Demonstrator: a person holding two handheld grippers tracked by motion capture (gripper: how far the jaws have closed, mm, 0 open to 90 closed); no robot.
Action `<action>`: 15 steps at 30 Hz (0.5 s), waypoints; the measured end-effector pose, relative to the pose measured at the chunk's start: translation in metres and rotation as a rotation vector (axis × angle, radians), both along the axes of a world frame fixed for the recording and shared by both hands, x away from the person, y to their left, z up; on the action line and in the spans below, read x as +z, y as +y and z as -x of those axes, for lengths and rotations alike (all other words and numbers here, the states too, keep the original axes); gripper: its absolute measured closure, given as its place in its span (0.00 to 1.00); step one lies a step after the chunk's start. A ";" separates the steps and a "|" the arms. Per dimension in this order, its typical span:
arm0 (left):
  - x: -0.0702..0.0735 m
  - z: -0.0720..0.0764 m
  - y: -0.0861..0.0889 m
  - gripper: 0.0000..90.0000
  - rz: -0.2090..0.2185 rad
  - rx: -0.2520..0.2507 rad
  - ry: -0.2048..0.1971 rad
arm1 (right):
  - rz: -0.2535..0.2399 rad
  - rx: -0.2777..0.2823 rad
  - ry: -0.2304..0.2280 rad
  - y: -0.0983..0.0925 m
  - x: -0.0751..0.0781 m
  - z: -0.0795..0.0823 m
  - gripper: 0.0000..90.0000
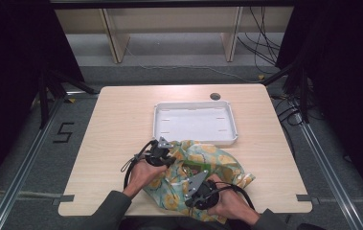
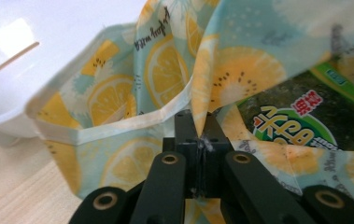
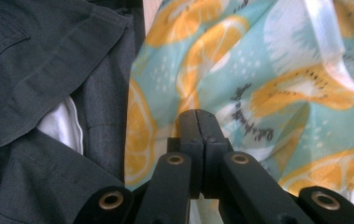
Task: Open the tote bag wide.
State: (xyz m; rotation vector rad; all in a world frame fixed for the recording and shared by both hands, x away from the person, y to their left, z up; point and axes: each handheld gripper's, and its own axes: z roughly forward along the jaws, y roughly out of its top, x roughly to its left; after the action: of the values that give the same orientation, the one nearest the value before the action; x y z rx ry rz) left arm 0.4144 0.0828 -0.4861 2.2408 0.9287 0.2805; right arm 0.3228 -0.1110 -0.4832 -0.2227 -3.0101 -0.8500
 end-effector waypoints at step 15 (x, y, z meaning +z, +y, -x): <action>0.056 0.054 0.021 0.71 0.131 -0.023 -0.177 | -0.196 -0.335 -0.174 -0.062 0.049 -0.046 0.84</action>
State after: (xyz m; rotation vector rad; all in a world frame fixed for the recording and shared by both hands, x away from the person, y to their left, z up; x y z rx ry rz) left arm 0.3602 0.1039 -0.4296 2.0684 0.8040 0.3892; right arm 0.3686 -0.1732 -0.4338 -0.6979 -3.0636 -1.2417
